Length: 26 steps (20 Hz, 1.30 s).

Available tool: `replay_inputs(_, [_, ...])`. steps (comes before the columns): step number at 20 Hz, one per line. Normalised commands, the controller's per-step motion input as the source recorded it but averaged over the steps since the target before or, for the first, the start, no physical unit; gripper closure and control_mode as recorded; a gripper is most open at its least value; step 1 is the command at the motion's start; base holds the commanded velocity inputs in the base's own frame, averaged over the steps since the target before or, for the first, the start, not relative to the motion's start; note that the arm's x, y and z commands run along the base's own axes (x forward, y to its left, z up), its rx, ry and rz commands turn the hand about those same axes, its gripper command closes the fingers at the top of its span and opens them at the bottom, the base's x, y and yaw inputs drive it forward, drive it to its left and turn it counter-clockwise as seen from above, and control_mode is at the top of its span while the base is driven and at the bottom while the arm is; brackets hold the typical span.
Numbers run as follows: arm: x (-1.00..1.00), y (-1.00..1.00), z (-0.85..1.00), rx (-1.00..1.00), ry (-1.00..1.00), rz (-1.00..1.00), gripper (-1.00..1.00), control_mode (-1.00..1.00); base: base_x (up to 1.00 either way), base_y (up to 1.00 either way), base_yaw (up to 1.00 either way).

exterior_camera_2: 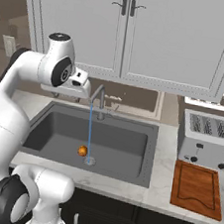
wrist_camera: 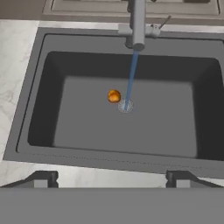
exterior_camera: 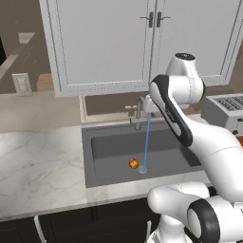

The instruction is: Pick the peach from the sink and place it on the cutting board to airdry. Then turn off the sink faucet.

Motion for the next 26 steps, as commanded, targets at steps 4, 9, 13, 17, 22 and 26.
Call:
replay_inputs(4, [-0.02, 0.0, -0.2, 0.0, 0.03, 0.0, -1.0, -1.0, 0.0, 0.0, 0.0])
replay_inputs(9, [-0.08, 0.0, -0.25, 0.0, 0.0, 0.0, -1.0, -1.0, 0.0, 0.0, 0.0])
replay_inputs(13, [-0.14, 0.0, -0.14, 0.0, 0.0, 0.0, -1.0, -1.0, 0.0, 0.0, 0.0])
replay_inputs(17, [-0.15, 0.0, -0.11, 0.0, 0.0, 0.0, -1.0, -1.0, 0.0, 0.0, 0.0])
replay_inputs(22, [-0.07, 0.0, -0.13, 0.0, 0.0, 0.0, -1.0, -1.0, 0.0, 0.0, 0.0])
replay_inputs(26, [0.0, 0.01, -0.13, 0.0, 0.03, 0.0, -1.0, -1.0, 0.0, 0.0, 0.0])
